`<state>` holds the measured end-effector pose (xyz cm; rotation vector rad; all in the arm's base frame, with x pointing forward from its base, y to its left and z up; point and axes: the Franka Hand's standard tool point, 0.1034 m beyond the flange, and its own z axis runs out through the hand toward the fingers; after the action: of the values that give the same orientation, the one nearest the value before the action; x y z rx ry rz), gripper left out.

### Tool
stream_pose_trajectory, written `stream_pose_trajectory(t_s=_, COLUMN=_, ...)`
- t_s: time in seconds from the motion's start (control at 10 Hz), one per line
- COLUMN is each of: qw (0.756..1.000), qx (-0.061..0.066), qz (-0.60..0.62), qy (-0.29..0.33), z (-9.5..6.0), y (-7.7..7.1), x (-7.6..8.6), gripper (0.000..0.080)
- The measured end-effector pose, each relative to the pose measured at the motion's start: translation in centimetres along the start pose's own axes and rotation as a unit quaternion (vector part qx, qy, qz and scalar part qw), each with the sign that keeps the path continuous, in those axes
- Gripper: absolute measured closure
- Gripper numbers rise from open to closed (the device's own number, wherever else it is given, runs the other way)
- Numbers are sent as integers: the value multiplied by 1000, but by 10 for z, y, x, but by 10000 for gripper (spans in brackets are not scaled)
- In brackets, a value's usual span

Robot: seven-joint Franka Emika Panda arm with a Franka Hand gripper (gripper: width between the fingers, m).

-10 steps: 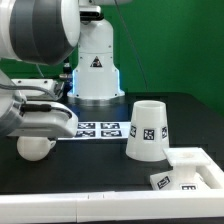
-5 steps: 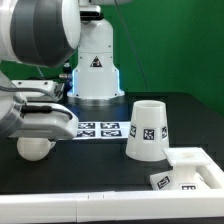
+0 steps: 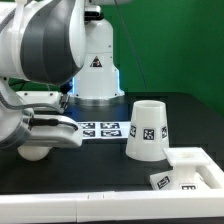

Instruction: Assemble lamp

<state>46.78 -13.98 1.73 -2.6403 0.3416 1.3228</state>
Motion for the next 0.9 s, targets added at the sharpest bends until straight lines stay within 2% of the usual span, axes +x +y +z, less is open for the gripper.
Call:
stream_pose_trajectory(t_s=0.1, qw=1000, qx=0, qz=0, qy=0, z=0, y=0, x=0, gripper=100)
stream_pose_trajectory(t_s=0.2, qw=1000, qx=0, qz=0, qy=0, z=0, y=0, x=0, gripper=227)
stream_pose_trajectory(t_s=0.5, qw=1000, qx=0, qz=0, qy=1, z=0, y=0, x=0, gripper=226)
stream_pose_trajectory(t_s=0.6, qw=1000, qx=-3, qz=-2, qy=13, z=-5, y=-3, x=1, gripper=226)
stream_pose_trajectory(t_s=0.7, qw=1000, qx=-5, qz=-12, qy=7, z=-17, y=-19, x=-12, gripper=226)
stream_pose_trajectory(t_s=0.8, qw=999, qx=-9, qz=-29, qy=22, z=-41, y=-40, x=-25, gripper=226)
stream_pose_trajectory(t_s=0.9, qw=996, qx=-14, qz=-50, qy=74, z=-73, y=-64, x=-38, gripper=226)
